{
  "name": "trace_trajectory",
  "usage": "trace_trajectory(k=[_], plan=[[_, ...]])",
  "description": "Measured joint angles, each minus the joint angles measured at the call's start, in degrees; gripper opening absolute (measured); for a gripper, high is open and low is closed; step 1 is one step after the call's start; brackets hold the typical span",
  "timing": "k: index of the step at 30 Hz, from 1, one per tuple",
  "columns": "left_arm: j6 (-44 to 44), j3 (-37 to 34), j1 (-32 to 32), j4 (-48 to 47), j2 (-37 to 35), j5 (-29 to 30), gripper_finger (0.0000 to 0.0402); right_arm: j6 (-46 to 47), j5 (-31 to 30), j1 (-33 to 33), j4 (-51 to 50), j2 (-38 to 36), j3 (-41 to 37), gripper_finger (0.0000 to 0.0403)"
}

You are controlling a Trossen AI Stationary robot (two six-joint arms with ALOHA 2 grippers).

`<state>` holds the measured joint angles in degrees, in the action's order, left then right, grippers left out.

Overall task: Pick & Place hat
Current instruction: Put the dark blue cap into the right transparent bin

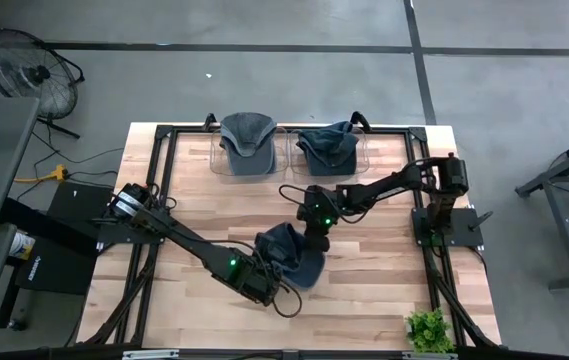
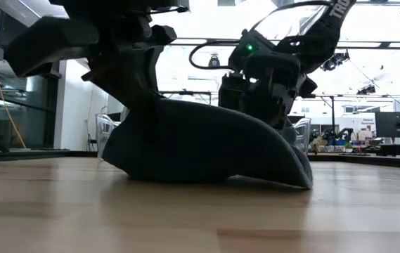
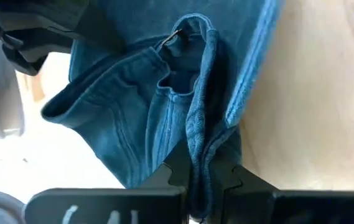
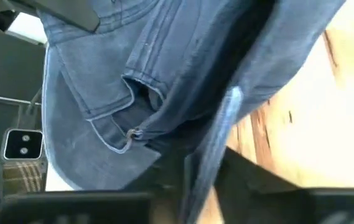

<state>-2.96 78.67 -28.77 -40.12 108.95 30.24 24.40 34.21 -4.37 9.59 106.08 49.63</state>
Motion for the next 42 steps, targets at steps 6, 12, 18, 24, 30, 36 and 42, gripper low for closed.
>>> trace_trajectory(k=[6, 12, 18, 24, 30, 36, 42], plan=[[-0.6, 0.0, -0.1, 1.8, 0.0, -1.4, 0.0010, -2.1, 0.9, -0.2, -0.6, 0.0, 0.0, 0.0015], [-2.0, 0.0, -0.1, 1.6, 0.0, -1.2, 0.0050, -2.4, 1.5, -0.2, -1.2, 0.0, 0.0, 0.0007], [-6.9, 2.4, -0.1, -2.1, 0.0, -0.8, 0.0127, -3.8, 1.7, -0.1, -2.8, -0.1, 0.0, 0.0005], [-13.4, 9.6, -0.1, -13.1, 0.0, -1.0, 0.0178, -3.9, 0.3, -0.1, -3.8, -0.1, 0.0, 0.0005], [-25.0, 14.4, -0.8, -26.7, -0.1, -1.9, 0.0182, -5.2, -0.8, -0.1, -4.2, -0.1, 0.0, 0.0005], [-42.8, 14.6, -5.3, -32.1, -0.2, 1.5, 0.0181, -7.5, -4.6, -0.1, -5.4, -4.2, 0.0, 0.0005], [-65.2, 14.4, -11.5, -36.8, -0.2, 8.3, 0.0181, -10.7, -9.5, -0.1, -8.9, -9.3, 0.0, 0.0005]])
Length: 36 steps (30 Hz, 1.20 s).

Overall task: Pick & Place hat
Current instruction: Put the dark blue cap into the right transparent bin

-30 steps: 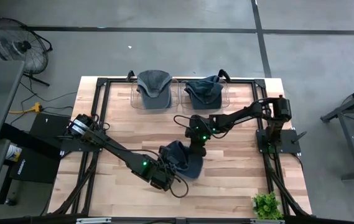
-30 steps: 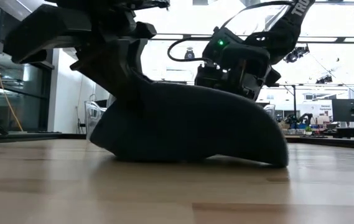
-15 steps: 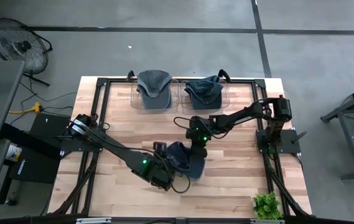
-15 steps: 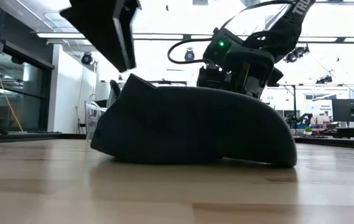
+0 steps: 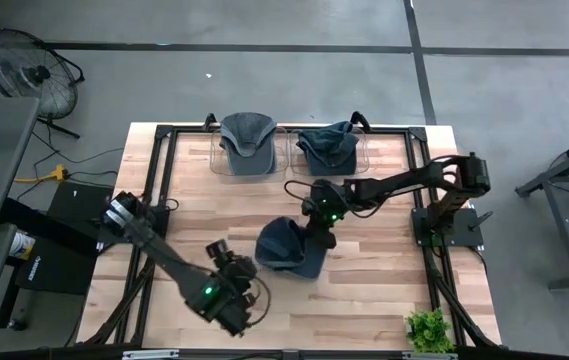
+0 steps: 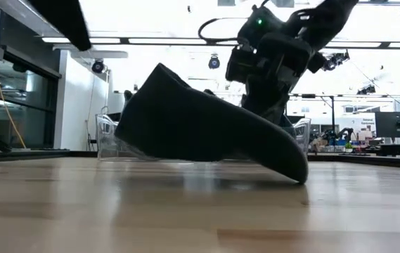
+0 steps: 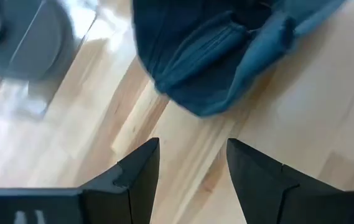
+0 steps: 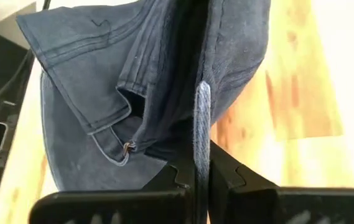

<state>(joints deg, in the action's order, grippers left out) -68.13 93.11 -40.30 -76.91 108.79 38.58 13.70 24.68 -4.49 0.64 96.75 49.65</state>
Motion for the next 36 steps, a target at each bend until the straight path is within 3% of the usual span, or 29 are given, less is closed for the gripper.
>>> trace_trajectory(k=[5, 14, 23, 36], plan=[[-18.3, -2.6, -3.2, -1.6, 0.0, 1.9, 0.0181, -2.1, -3.4, 0.3, -1.9, -2.8, 0.0, 0.0005], [-34.3, -6.9, -4.3, 3.6, 0.0, 9.5, 0.0181, -7.0, -11.5, 1.9, -4.3, -7.3, 0.0, 0.0005], [-34.3, -8.2, -2.7, 11.3, 0.0, 15.1, 0.0181, -11.2, -18.6, 3.9, -6.3, -16.8, 0.0, 0.0005], [-34.2, -8.2, 2.1, 8.1, 0.0, 21.3, 0.0181, -11.0, -29.6, 4.3, -9.5, -32.1, 0.0, 0.0005]])
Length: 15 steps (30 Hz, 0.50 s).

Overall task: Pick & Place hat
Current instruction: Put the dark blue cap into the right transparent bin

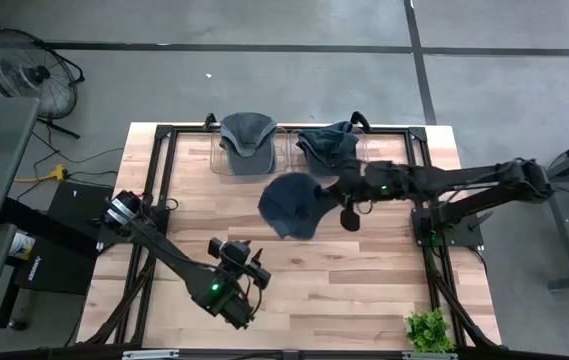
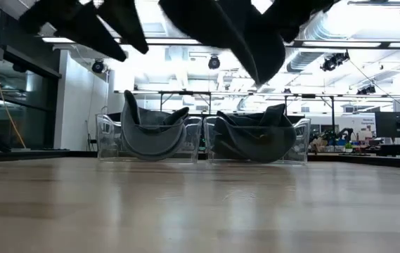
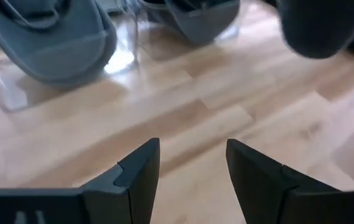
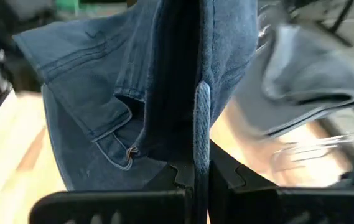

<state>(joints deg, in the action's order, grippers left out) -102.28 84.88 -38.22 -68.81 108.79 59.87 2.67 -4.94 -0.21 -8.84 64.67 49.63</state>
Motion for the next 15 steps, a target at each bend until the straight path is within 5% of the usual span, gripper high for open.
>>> trace_trajectory(k=[11, 15], plan=[[1.1, -0.1, 6.1, -3.1, 0.0, 7.5, 0.0181, 6.5, -9.4, 0.0, 0.5, -8.8, 0.0, 0.0005], [-5.0, -3.2, 6.4, -5.9, -0.8, 8.9, 0.0181, 7.9, -11.5, 0.0, 1.4, -10.4, 0.0, 0.0005]])
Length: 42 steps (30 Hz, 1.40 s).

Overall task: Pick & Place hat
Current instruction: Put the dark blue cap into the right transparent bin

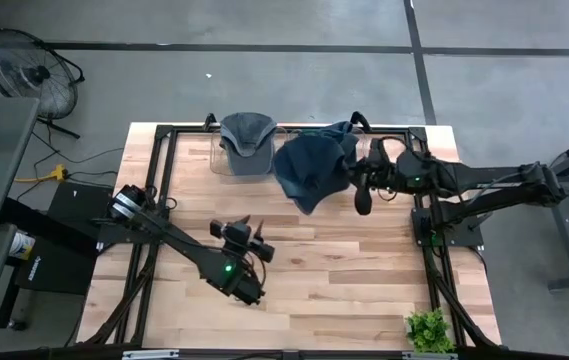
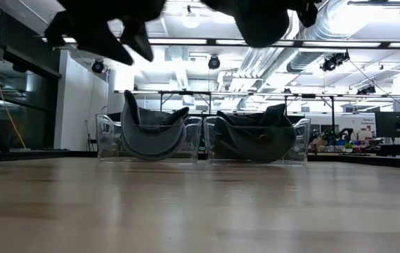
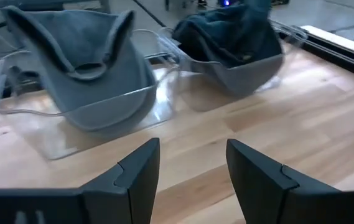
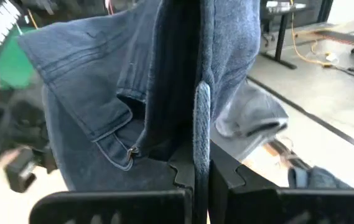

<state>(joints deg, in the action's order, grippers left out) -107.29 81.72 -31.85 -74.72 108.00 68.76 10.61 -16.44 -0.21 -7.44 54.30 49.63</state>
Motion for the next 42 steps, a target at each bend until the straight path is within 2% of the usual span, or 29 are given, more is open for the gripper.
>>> trace_trajectory(k=[10, 17, 21, 26, 31, 42], plan=[[-1.0, -16.9, -0.9, 12.1, -13.3, 3.1, 0.0181, 2.4, -3.5, -0.2, 5.4, -2.3, 0.9, 0.0005], [-1.0, -29.2, -1.2, 24.0, -20.7, 4.0, 0.0181, 0.6, -7.6, -0.2, 4.5, -2.3, 6.5, 0.0005], [-0.9, -33.9, -1.2, 28.7, -22.4, 4.2, 0.0181, -1.0, -11.2, -0.2, 1.5, -2.2, 10.5, 0.0005], [-0.8, -37.7, -1.5, 33.2, -23.3, 4.6, 0.0181, -2.9, -15.8, -0.2, -2.0, -2.2, 14.7, 0.0005], [-0.6, -40.7, -2.8, 37.4, -24.5, 7.7, 0.0181, -4.2, -20.6, -0.5, -4.7, -2.1, 17.0, 0.0005], [-1.1, -44.1, -6.6, 39.3, -27.5, 10.3, 0.0181, -0.7, -20.2, -9.1, -10.0, -1.6, 17.1, 0.0005]])
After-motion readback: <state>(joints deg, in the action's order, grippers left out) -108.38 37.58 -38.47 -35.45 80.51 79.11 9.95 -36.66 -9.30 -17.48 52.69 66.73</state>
